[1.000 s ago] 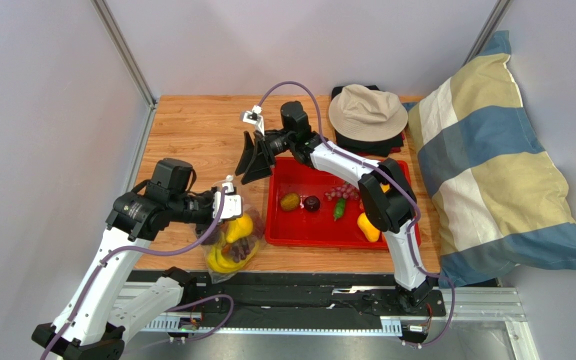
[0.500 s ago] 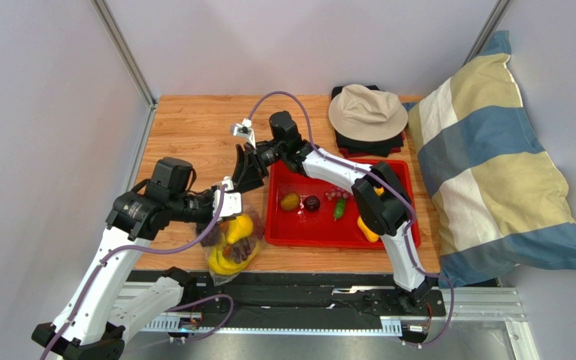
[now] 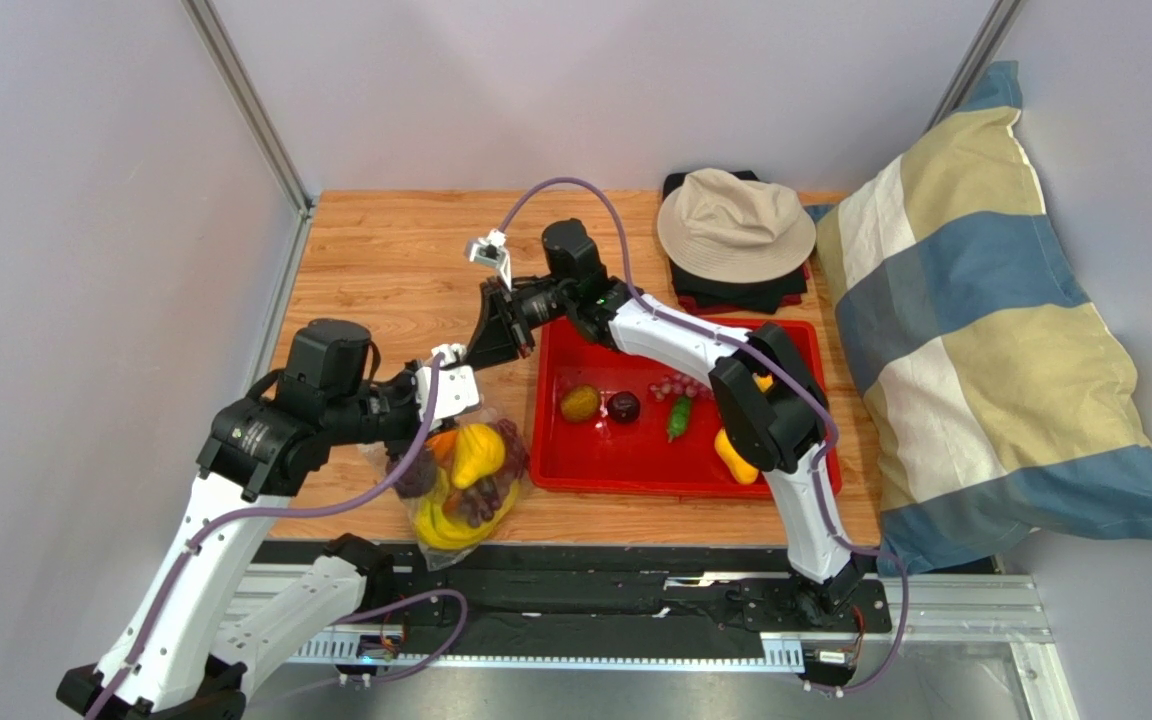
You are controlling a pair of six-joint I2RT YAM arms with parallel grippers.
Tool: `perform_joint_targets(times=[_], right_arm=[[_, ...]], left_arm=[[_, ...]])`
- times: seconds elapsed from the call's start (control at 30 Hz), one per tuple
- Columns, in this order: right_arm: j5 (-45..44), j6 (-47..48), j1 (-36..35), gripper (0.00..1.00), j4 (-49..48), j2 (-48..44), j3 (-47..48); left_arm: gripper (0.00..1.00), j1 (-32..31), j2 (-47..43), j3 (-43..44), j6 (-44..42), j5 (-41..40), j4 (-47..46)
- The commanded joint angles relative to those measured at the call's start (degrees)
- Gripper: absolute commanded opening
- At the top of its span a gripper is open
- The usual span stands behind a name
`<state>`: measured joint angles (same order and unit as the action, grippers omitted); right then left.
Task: Place the food in the zip-top bag and seal the zipper
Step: Adjust the zipper food storage bag at the center of the board.
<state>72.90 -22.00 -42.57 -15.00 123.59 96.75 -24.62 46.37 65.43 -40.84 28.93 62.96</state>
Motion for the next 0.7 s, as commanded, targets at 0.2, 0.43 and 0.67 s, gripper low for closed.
perform_joint_targets(times=[0.2, 0.43, 0.67], right_arm=[[-11.7, -3.5, 2.9, 0.00, -13.0, -7.4, -0.7], [-9.4, 6.2, 2.8, 0.00, -14.9, -13.7, -10.3], [-9.3, 14.9, 2.3, 0.00, -13.0, -18.7, -16.2]], left_arm=[[0.67, 1.8, -5.8, 3.6, 13.1, -16.6, -6.4], [0.71, 6.3, -1.8, 10.9, 18.9, -9.9, -6.4], [0.65, 6.9, 10.8, 16.7, 17.3, 0.9, -6.6]])
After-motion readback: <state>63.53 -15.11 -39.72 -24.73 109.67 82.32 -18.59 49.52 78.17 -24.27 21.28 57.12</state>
